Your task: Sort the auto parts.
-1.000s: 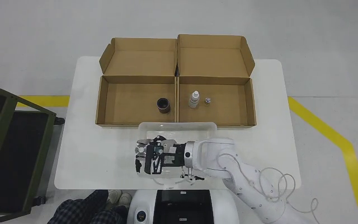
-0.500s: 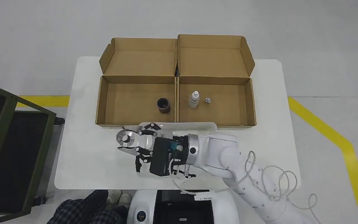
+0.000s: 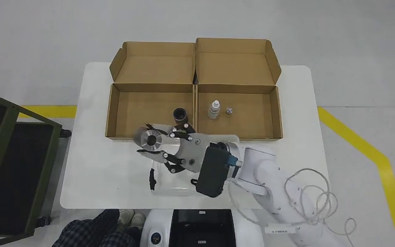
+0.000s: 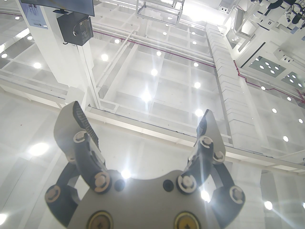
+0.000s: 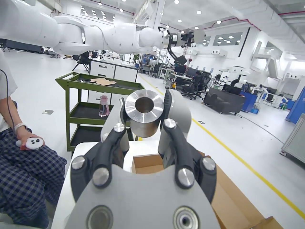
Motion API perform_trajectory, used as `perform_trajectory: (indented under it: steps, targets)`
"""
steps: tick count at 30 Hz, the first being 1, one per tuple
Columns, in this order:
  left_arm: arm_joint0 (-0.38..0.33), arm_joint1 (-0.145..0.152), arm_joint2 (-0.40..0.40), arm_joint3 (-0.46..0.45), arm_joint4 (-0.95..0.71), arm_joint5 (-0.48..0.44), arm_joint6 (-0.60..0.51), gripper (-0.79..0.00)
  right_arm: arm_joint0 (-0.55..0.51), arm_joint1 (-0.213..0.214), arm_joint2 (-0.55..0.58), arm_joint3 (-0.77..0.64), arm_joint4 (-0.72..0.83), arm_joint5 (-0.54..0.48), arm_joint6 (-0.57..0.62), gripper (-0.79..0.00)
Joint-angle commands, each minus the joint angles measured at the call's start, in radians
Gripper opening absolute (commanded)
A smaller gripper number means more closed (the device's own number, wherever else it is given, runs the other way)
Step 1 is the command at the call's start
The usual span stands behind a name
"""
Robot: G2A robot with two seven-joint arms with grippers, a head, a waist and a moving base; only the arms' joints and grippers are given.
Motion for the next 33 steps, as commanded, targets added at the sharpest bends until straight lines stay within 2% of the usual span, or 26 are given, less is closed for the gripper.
perform_trajectory:
  steps: [1,9,25,29,33]
  targets:
    - [0.0,0.0,0.0,0.0,0.0,0.0,0.0,0.0,-0.005,0.002,0.013,-0.01,-0.01,0.001,-0.021,-0.785]
    - [0.0,0.0,0.0,0.0,0.0,0.0,0.0,0.0,-0.019,0.005,0.033,-0.05,-0.041,0.017,-0.068,-0.785]
    - [0.0,0.0,0.0,0.0,0.0,0.0,0.0,0.0,-0.013,0.005,0.049,-0.034,-0.073,0.029,-0.148,-0.785]
    - [0.0,0.0,0.0,0.0,0.0,0.0,0.0,0.0,0.002,0.002,0.036,-0.015,-0.078,0.023,-0.142,-0.785]
    - [0.0,0.0,0.0,0.0,0.0,0.0,0.0,0.0,0.018,-0.002,0.014,0.027,-0.077,0.025,-0.081,-0.785]
